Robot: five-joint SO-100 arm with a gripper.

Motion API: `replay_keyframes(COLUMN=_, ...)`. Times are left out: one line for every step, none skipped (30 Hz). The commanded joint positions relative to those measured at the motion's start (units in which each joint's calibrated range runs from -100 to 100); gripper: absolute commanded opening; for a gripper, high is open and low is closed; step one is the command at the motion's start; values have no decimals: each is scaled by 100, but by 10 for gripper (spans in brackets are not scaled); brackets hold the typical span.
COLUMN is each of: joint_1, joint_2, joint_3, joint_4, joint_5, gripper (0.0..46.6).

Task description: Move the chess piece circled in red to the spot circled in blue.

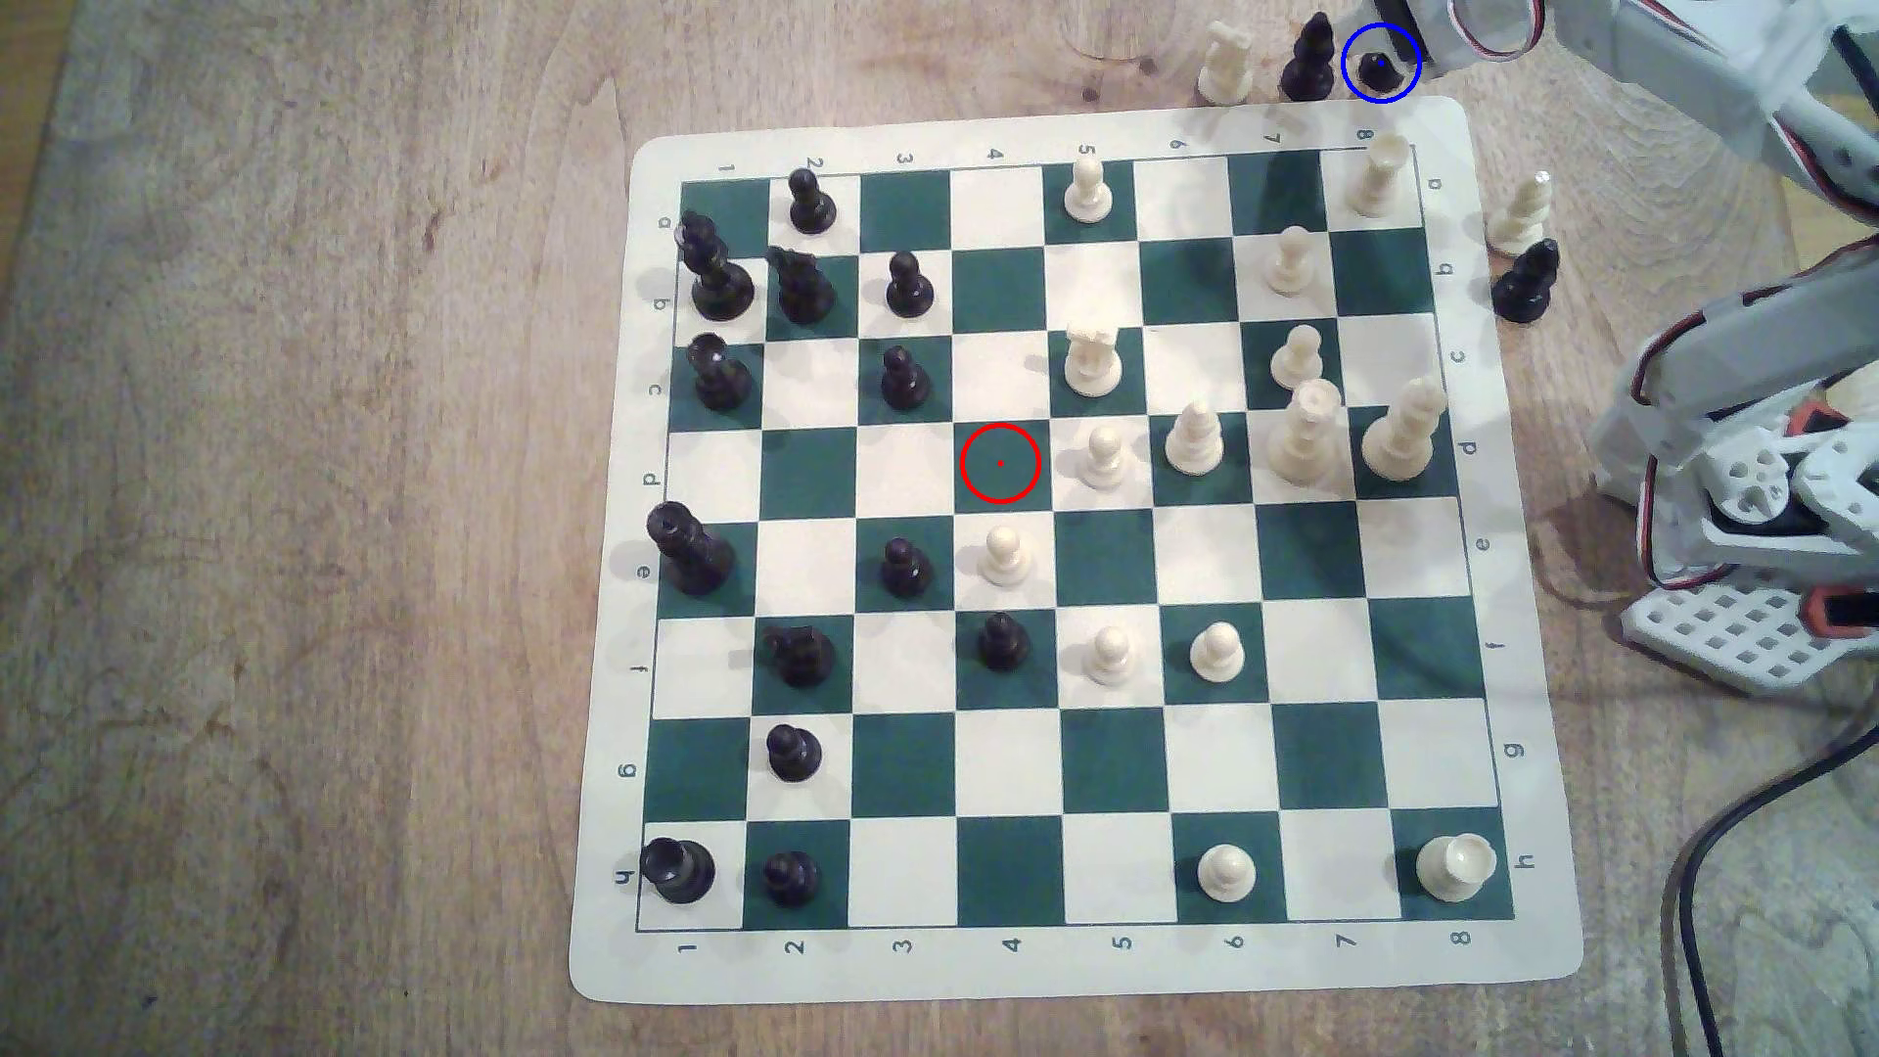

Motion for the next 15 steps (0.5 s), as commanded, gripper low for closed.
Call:
replay_keyframes(joint_1=156, joint_2=-786, joint_3=-106, joint_4=71, joint_5=-15, gripper=136)
replay_keyframes(joint_1=179, joint_2=-879, joint_3=-79, joint_4=71, joint_5=-20, gripper=138)
replay_keyframes(joint_1=195, joint_2=-981, joint_3=-43, joint_4=79, joint_5=-24, gripper=140)
replay_keyframes(joint_1=211, joint_2=-1091, joint_3=-6, joint_4=120, joint_5=-24, gripper=140)
replay_keyframes(joint_1=211, joint_2=-1337, joint_3=66, joint_4=243, joint_5=-24, gripper=134)
replay_keyframes(joint_1=195, joint_2=-1448, joint_3=75, joint_4=366, joint_5=-24, gripper=110)
replay_keyframes(joint_1=179, joint_2=-1584, joint_3=102, joint_4=472, joint_5=-24, gripper=82)
replay_keyframes(joint_1=164, joint_2=-1770, joint_3=193, joint_4=489, joint_5=-24, gripper=67)
replay_keyframes(joint_1=132, joint_2=-1983, joint_3=311, joint_4=489, joint_5=-24, gripper=62)
replay_keyframes(joint_1=54, joint_2=-2356, joint_3=492, joint_4=489, joint_5=-24, gripper=63)
replay_keyframes(joint_1=7, joint_2=-2492, joint_3=556, joint_4=489, joint_5=-24, gripper=64)
replay_keyframes(joint_1=-47, joint_2=-2645, joint_3=637, joint_4=489, joint_5=-24, gripper=65)
replay_keyframes(joint_1=-102, joint_2=-2772, joint_3=710, joint_4=489, joint_5=-24, gripper=66)
replay_keyframes(joint_1=-227, joint_2=-3052, joint_3=837, joint_4=489, joint_5=-24, gripper=66)
replay_keyframes(joint_1=-298, joint_2=-3205, joint_3=909, joint_4=489, joint_5=-24, gripper=67)
